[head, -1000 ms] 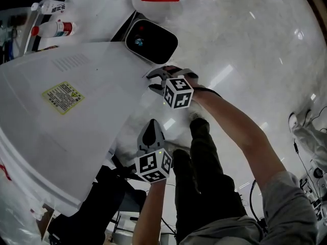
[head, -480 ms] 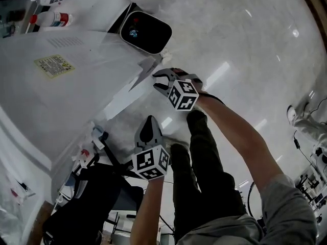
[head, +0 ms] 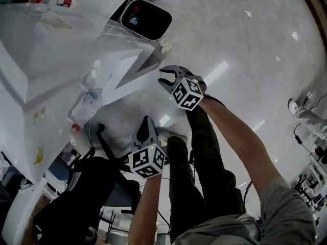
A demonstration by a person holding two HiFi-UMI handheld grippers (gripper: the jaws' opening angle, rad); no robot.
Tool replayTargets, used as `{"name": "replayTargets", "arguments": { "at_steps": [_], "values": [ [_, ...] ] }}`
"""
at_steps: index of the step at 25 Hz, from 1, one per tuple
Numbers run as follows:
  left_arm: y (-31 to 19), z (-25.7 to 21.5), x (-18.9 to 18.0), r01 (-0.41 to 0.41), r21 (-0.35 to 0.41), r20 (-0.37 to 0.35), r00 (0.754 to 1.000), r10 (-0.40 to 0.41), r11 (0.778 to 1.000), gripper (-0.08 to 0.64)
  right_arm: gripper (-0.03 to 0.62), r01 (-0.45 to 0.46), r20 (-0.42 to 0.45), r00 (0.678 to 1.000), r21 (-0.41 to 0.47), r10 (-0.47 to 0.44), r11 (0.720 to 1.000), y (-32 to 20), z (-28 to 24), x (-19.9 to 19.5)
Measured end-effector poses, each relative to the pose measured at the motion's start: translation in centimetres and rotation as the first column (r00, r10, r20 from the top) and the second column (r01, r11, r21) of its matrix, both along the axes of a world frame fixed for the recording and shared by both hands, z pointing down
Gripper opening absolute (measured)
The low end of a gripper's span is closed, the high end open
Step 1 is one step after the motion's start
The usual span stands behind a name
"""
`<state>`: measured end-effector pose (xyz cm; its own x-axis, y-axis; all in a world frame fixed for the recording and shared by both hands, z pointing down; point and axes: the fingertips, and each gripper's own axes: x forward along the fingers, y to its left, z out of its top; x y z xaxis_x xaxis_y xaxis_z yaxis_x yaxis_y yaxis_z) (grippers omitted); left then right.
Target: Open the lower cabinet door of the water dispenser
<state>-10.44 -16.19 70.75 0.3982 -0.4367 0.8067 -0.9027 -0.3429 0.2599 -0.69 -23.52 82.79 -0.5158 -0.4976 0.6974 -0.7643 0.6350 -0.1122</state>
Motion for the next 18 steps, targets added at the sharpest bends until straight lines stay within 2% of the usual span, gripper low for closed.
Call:
{"name": "replayTargets", "arguments": {
  "at_steps": [4,8,9,10,12,14,18],
  "values": [
    [1.6,0.7,-1.1,0.024,-0.022,0.002,1.0,-0.024,0.999,0.008,0.125,-0.028,0.013,1.0,-0.004,0.028,1.0,1.9,0.3,-0.5],
    [2.2,0.7,-1.1,0.037,-0.035,-0.002,0.999,-0.037,0.999,0.008,0.128,0.024,0.008,1.0,-0.019,-0.023,1.0,2.4,0.5,-0.6],
    [2.1,0.5,-0.9,0.037,-0.033,-0.006,0.999,-0.037,0.999,0.008,0.153,0.046,0.0,0.999,-0.033,-0.046,0.998,2.4,0.6,-0.6],
    [2.0,0.2,-0.8,0.037,-0.029,-0.011,0.999,-0.038,0.999,0.008,0.215,0.068,-0.01,0.998,-0.046,-0.068,0.997,2.4,0.7,-0.4],
    [1.4,-0.2,-0.8,0.043,-0.017,-0.02,0.999,-0.044,0.999,0.008,0.242,0.117,-0.034,0.992,-0.056,-0.119,0.992,2.2,0.3,-0.1],
    [0.8,-0.4,-1.2,0.066,-0.009,-0.026,0.997,-0.066,0.998,0.008,0.247,0.199,-0.071,0.977,-0.049,-0.202,0.979,2.0,-0.2,-0.2],
    [-0.1,-0.2,-1.8,0.162,-0.03,-0.053,0.985,-0.163,0.986,0.008,0.245,0.404,-0.159,0.901,-0.035,-0.404,0.914,2.1,-0.6,-1.5]
  ]
}}
